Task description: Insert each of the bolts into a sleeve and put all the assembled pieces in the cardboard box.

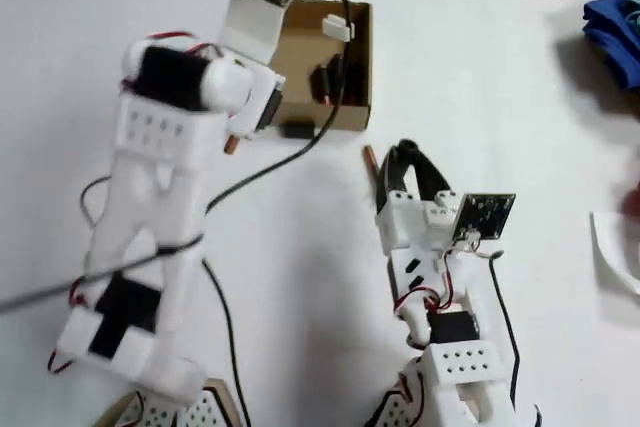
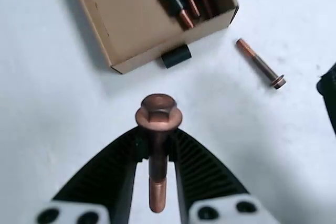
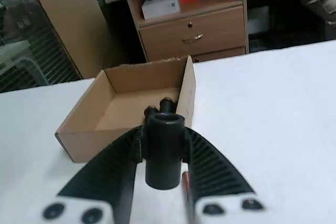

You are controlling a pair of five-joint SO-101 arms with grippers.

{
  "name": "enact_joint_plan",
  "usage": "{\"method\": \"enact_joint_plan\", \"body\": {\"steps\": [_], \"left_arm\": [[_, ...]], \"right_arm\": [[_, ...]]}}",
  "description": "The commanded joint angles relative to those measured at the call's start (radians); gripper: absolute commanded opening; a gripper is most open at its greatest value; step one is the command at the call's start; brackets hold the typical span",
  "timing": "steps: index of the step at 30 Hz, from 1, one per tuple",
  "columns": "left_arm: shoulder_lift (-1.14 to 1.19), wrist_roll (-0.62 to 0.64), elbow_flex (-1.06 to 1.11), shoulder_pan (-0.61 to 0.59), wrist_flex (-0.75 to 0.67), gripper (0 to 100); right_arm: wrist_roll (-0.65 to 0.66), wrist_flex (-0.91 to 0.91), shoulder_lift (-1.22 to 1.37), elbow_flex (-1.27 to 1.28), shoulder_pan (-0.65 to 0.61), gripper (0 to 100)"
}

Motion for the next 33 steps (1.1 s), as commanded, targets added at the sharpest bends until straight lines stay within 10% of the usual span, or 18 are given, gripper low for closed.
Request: {"method": "enact_joint_plan", "body": {"steps": [1,7,20,33], "left_arm": [[-0.147,0.066,0.007,0.009,-0.130,3],[-0.216,0.428,0.231,0.009,-0.465,3],[-0.779,0.427,1.205,0.094,-1.246,3],[-0.845,0.408,1.213,0.120,-1.277,3]], "right_arm": [[0.106,-0.074,-0.013,0.012,-0.058,1.9],[0.255,-0.143,-0.012,0.011,-0.122,1.9],[0.256,-0.176,-0.010,0.011,-0.117,1.9],[0.341,-0.771,0.690,-0.170,-0.143,1.9]]}}
